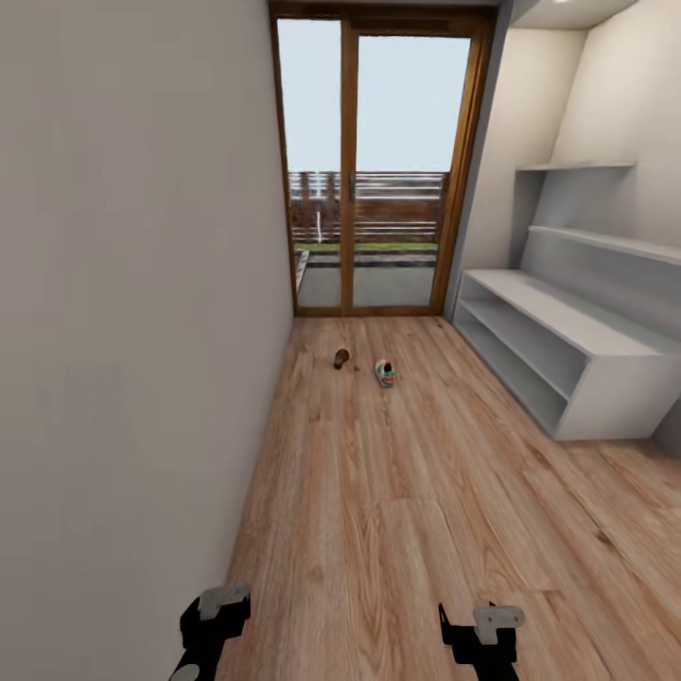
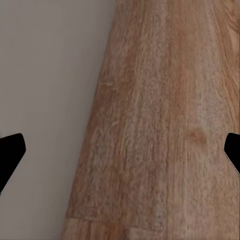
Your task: Pick up the two gym shoes and the two sandals from the corridor floor and place them onto the hallstand (shoe rack) in the corridor, making sure they are on the rack and not on the floor. Arrange them so the two gym shoes are next to each other and the two sandals are next to each other.
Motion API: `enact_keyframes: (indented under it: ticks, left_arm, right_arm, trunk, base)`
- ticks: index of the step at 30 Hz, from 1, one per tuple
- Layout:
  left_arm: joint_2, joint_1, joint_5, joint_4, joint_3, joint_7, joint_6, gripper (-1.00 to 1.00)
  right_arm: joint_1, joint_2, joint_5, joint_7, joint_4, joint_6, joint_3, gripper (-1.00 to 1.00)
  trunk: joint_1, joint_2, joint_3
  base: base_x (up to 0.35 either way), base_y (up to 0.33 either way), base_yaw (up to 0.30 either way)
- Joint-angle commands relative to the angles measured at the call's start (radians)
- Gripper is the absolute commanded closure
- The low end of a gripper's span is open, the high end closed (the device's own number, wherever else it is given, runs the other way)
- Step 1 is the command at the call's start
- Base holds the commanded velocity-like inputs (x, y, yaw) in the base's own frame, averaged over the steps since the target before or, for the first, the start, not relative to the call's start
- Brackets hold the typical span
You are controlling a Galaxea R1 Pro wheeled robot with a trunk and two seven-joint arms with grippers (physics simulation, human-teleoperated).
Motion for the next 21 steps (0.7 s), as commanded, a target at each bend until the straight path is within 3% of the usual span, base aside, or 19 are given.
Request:
enact_keyframes:
  ticks: [1,21]
  left_arm:
    - [-0.001,-0.001,-0.001,0.001,0.005,-0.001,-0.004,-1.00]
    - [-0.001,-0.001,-0.001,0.001,0.005,-0.001,-0.004,-1.00]
  right_arm:
    - [-0.001,0.000,0.008,-0.006,0.001,-0.002,0.000,-1.00]
    - [-0.001,0.000,0.008,-0.006,-0.001,-0.002,0.000,-1.00]
  trunk:
    - [0.000,0.000,-0.001]
    - [0.000,0.000,-0.001]
  base:
    - [0.338,0.000,0.000]
    - [0.338,-0.019,0.000]
